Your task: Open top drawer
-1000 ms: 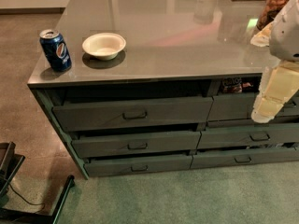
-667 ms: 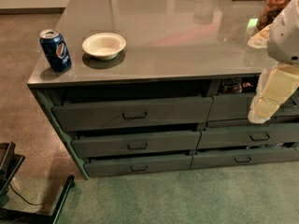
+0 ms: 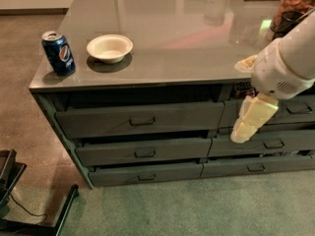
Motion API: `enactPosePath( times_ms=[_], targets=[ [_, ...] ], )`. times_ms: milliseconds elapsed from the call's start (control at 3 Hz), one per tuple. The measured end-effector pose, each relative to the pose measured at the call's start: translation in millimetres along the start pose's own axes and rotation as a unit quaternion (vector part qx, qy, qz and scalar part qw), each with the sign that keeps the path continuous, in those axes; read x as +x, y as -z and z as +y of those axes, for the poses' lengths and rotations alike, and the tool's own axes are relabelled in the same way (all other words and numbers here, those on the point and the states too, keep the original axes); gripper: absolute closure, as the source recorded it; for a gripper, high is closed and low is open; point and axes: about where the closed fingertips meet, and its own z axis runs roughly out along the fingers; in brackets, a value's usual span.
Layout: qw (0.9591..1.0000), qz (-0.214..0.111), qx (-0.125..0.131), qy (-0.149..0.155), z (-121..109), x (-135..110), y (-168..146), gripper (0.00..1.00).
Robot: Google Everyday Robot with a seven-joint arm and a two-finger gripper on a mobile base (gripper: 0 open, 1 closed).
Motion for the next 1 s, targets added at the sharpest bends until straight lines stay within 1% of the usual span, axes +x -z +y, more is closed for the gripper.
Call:
enactPosePath(
  times_ms=[333,667,1000],
  targets=[
    [0.9996,-0.004,0.016,0.023,1,-7,-43,0.0],
    [0.9969,0.013,0.038,0.068,3,-15,-90,0.0],
    [0.9922,0.038,0.049,0.108,2,-19,-141,0.0]
  ],
)
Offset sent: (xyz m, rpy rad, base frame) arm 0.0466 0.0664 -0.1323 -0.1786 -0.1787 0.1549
